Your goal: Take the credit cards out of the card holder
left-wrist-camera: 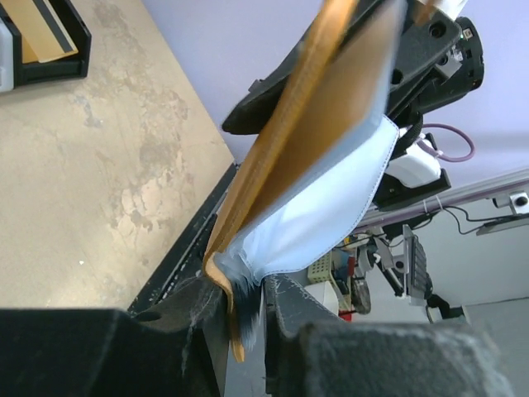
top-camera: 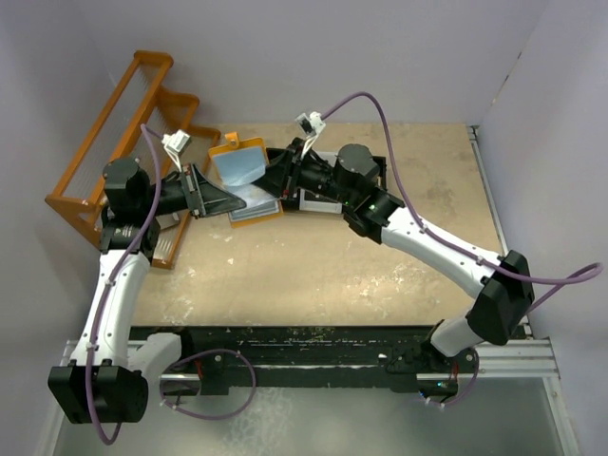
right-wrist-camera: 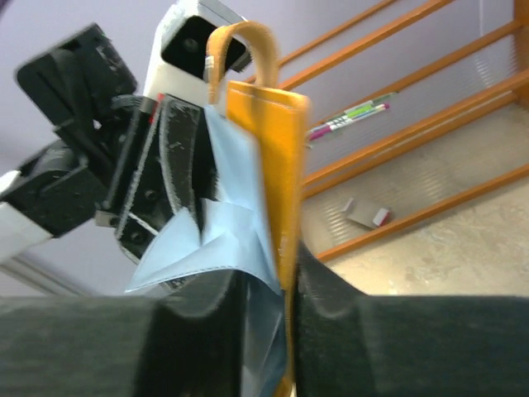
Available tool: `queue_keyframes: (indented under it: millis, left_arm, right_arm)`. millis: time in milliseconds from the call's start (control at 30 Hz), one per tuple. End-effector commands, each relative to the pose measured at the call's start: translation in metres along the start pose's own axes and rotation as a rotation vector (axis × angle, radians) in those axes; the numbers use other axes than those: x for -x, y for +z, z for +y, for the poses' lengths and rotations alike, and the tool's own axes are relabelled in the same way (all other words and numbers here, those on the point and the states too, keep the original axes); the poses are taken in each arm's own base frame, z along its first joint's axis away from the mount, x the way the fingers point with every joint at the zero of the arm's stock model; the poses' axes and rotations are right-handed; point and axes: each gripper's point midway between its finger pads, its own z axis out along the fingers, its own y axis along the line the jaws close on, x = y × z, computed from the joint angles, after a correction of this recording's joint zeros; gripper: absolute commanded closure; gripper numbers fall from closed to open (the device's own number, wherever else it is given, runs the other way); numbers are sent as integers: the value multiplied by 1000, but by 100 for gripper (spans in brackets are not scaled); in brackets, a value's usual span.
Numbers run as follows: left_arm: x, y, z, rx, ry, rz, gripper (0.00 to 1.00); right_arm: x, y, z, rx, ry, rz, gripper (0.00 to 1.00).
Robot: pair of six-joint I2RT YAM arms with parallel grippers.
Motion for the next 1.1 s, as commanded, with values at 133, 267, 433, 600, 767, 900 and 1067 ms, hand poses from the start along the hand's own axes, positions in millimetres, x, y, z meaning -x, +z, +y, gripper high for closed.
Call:
queue_keyframes:
  millis: [133, 267, 433, 600, 767, 900, 1067]
  left_arm:
    - [-6, -4, -29, -73, 85, 65, 51]
    - [-3, -4, -24, -44, 106, 34, 43]
    - [-5, -4, -24, -47, 127, 19, 37]
    - [-12, -8, -24, -24, 191, -2, 29]
    - [-10, -7, -19, -3, 179, -36, 33]
    - [-5, -6, -19, -12, 151, -66, 41]
    - [1, -4, -11, 5, 111, -96, 66]
  right_arm:
    - [27, -9, 26, 142, 50, -117, 100]
    - [27, -13, 23, 127, 135, -159, 100]
    - [29, -21, 1, 23, 322, -273, 100]
    - [35, -33, -19, -66, 471, -392, 100]
    - [41, -33, -12, -61, 568, -459, 100]
    - [43, -32, -13, -96, 588, -497, 100]
    - [34, -26, -12, -112, 612, -499, 100]
